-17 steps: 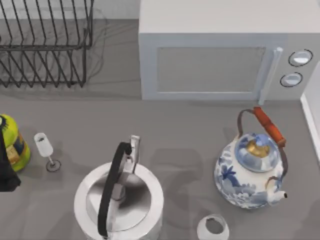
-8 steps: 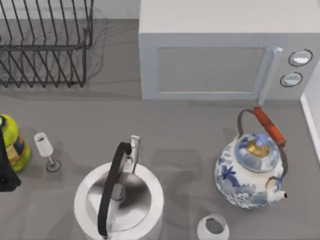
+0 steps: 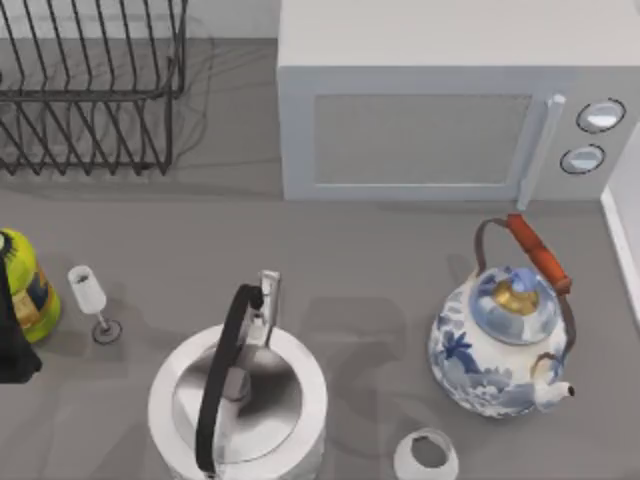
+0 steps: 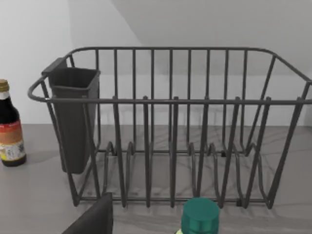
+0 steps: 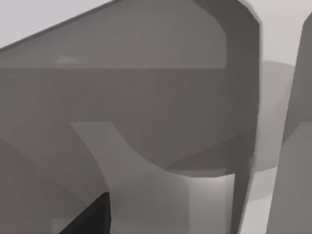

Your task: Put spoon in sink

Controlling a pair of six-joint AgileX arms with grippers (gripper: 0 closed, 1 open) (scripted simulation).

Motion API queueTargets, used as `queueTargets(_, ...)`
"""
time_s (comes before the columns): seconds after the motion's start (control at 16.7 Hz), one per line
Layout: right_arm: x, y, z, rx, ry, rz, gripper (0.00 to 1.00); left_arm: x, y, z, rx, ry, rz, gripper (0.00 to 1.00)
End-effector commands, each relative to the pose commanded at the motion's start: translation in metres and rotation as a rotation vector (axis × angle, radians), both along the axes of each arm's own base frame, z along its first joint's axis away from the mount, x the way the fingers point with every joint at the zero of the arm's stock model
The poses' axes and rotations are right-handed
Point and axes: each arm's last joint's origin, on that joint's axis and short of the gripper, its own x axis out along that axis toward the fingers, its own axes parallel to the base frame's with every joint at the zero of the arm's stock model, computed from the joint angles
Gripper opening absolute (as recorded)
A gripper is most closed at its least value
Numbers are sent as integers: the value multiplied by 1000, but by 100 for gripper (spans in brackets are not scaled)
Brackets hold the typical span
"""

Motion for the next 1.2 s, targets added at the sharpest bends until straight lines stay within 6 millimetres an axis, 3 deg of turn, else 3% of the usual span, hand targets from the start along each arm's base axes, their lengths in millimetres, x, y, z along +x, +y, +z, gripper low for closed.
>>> queueTargets(0.12,0,0,0,0,0,0,100,0,0,0,0,0,0,100)
queueTargets(0.9,0,0,0,0,0,0,2,0,0,0,0,0,0,100)
queueTargets(1.2,0,0,0,0,0,0,0,0,0,0,0,0,0,100)
